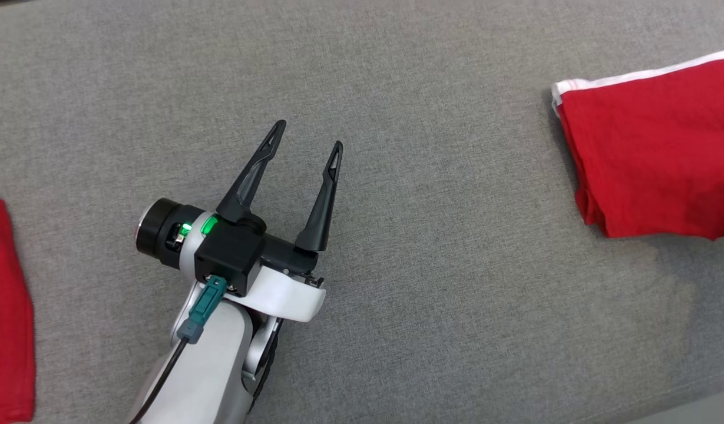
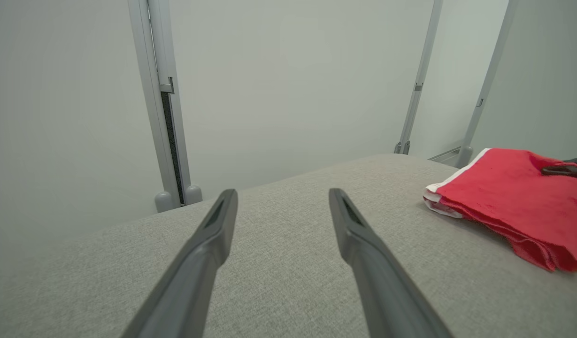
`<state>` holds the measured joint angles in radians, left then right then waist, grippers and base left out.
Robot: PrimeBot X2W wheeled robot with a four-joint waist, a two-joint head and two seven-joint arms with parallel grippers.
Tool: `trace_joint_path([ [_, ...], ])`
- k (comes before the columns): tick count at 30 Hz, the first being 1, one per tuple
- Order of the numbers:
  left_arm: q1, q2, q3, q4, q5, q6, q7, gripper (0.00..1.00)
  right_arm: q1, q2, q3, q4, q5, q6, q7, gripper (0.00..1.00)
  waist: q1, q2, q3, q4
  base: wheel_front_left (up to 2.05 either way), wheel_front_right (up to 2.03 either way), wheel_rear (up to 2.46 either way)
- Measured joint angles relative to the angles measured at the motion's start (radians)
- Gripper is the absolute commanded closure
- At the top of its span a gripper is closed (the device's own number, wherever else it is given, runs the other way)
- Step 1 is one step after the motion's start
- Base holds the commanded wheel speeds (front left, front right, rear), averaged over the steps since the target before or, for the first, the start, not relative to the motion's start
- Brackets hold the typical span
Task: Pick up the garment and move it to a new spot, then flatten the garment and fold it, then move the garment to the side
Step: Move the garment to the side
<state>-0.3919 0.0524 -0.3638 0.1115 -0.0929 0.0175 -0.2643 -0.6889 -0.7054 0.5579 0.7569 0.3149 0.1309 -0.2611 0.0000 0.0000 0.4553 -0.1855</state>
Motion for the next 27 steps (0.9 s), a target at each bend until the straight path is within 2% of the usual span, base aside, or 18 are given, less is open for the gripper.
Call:
trace_joint_path([
  [7, -0.024, 0.011, 0.018, -0.026, 0.025, -0.025, 0.0, 0.0, -0.058, -0.046, -0.061, 0.051, -0.04, 0.0, 0.0, 1.0, 0.0, 0.0, 0.065, -0.022, 0.0, 0.0, 0.0],
  [14, -0.026, 0.009, 0.012, -0.035, 0.034, -0.031, 0.0, 0.0, -0.085, -0.068, -0.152, 0.114, -0.112, 0.0, 0.0, 0.98, 0.0, 0.0, 0.091, -0.002, 0.0, 0.0, 0.0],
  [15, -0.026, 0.008, 0.011, -0.035, 0.034, -0.031, 0.0, 0.0, -0.087, -0.065, -0.163, 0.12, -0.119, 0.0, 0.0, 0.7, 0.0, 0.0, 0.093, 0.001, 0.0, 0.0, 0.0],
  [16, -0.026, 0.007, 0.01, -0.035, 0.035, -0.031, 0.0, 0.0, -0.089, -0.062, -0.174, 0.123, -0.126, 0.0, 0.0, 0.07, 0.0, 0.0, 0.094, 0.003, 0.0, 0.0, 0.0],
  [17, -0.026, 0.007, 0.008, -0.035, 0.035, -0.031, 0.0, 0.0, -0.091, -0.06, -0.191, 0.124, -0.132, 0.0, 0.0, 0.0, 0.0, 0.0, 0.093, 0.006, 0.0, 0.0, 0.0],
  [20, -0.026, 0.005, 0.007, -0.032, 0.033, -0.034, 0.0, 0.0, -0.092, -0.057, -0.247, 0.107, -0.165, 0.0, 0.0, 0.0, 0.0, 0.0, 0.084, 0.013, 0.0, 0.0, 0.0],
  [22, -0.026, 0.003, 0.007, -0.032, 0.025, -0.033, 0.0, 0.0, -0.084, -0.044, -0.324, 0.075, -0.215, 0.0, 0.0, 0.0, 0.0, 0.0, 0.064, 0.022, 0.0, 0.0, 0.0],
  [27, -0.011, -0.001, 0.005, -0.033, -0.007, -0.023, 0.0, 0.0, -0.016, 0.037, -0.429, -0.004, -0.223, 0.0, 0.0, 0.0, 0.0, 0.0, 0.008, 0.042, 0.0, 0.0, 0.0],
])
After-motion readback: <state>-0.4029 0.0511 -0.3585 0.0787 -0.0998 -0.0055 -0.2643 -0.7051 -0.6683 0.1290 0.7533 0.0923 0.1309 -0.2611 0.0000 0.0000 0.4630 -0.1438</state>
